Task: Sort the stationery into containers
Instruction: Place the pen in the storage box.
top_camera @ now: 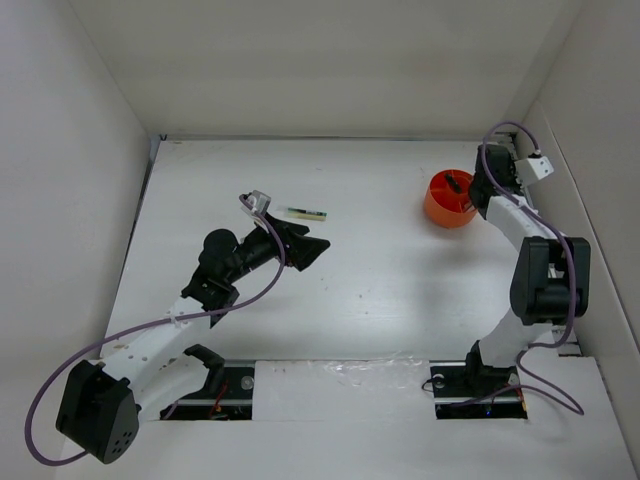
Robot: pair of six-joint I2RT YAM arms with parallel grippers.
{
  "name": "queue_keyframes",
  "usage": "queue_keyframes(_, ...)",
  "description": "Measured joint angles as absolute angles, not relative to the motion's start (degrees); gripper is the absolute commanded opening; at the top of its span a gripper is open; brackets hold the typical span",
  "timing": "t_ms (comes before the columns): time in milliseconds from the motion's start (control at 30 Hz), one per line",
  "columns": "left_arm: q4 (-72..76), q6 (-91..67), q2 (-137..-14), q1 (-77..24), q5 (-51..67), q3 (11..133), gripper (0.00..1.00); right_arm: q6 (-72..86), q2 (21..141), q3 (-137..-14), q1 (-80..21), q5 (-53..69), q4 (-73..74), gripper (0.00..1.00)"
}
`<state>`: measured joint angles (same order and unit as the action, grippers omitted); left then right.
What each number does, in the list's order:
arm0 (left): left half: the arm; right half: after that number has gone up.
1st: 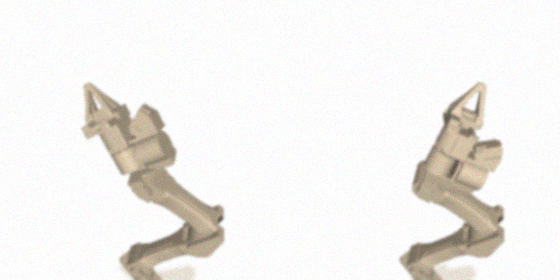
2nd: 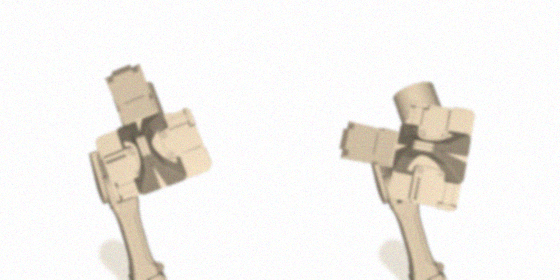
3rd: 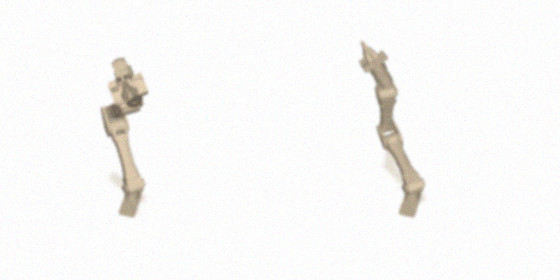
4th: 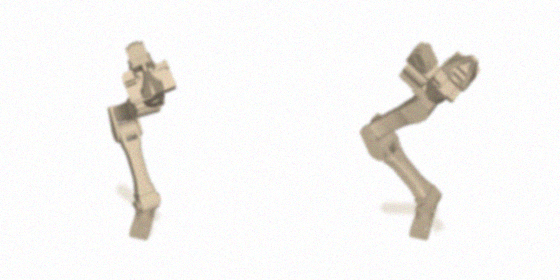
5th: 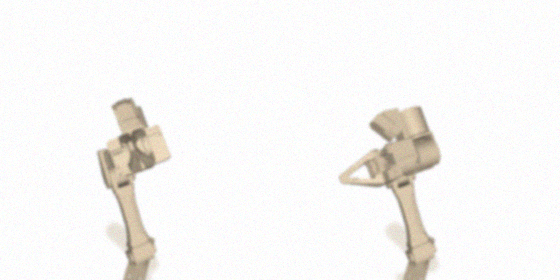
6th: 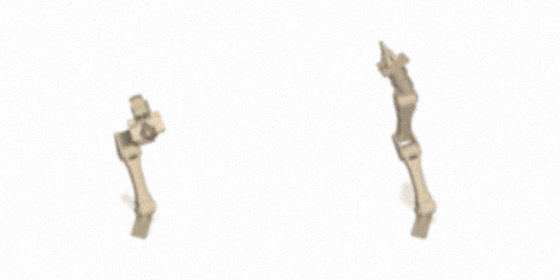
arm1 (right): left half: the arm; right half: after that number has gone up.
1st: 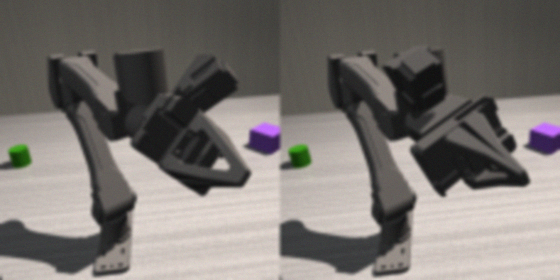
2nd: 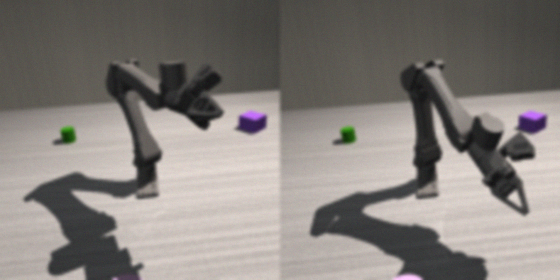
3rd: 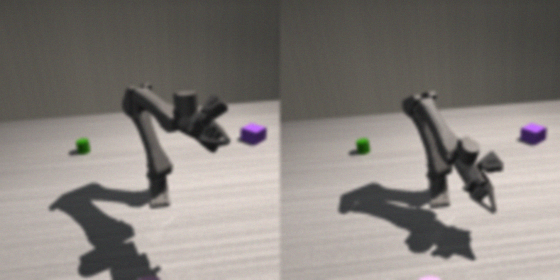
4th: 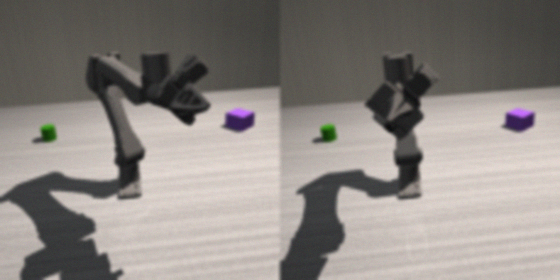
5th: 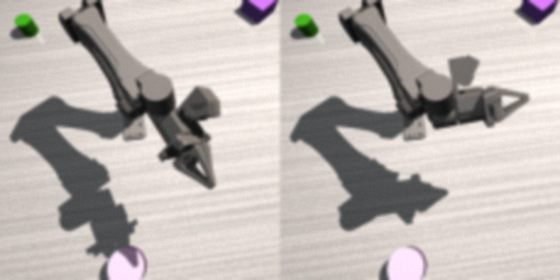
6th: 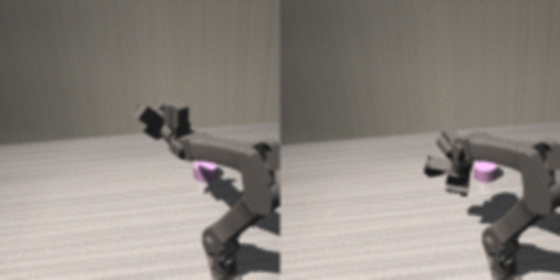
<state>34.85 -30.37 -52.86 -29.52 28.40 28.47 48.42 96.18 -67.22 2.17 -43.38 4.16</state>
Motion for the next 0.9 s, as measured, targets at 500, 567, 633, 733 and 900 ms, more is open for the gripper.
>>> queue_keyframes(500, 34.8, -30.2, -53.3, -29.5, 28.1, 28.5, 1.00, 48.8, 94.6, -67.8, 0.6, -42.6, 5.6, 0.57)
queue_keyframes(567, 34.7, -30.2, -53.3, -29.5, 27.9, 28.5, 1.00, 48.7, 93.3, -67.8, -0.2, -42.2, 5.7, 0.62)
queue_keyframes(633, 34.6, -30.2, -53.3, -29.5, 27.7, 28.5, 1.00, 48.7, 92.0, -67.8, -0.6, -41.6, 5.6, 0.65)
queue_keyframes(733, 34.3, -30.2, -53.4, -29.5, 27.4, 28.5, 1.00, 48.6, 90.2, -67.8, -1.1, -41.1, 5.6, 0.66)
queue_keyframes(900, 34.0, -30.2, -53.5, -29.5, 26.9, 28.5, 1.00, 48.7, 86.9, -67.0, -1.4, -39.9, 5.5, 0.66)
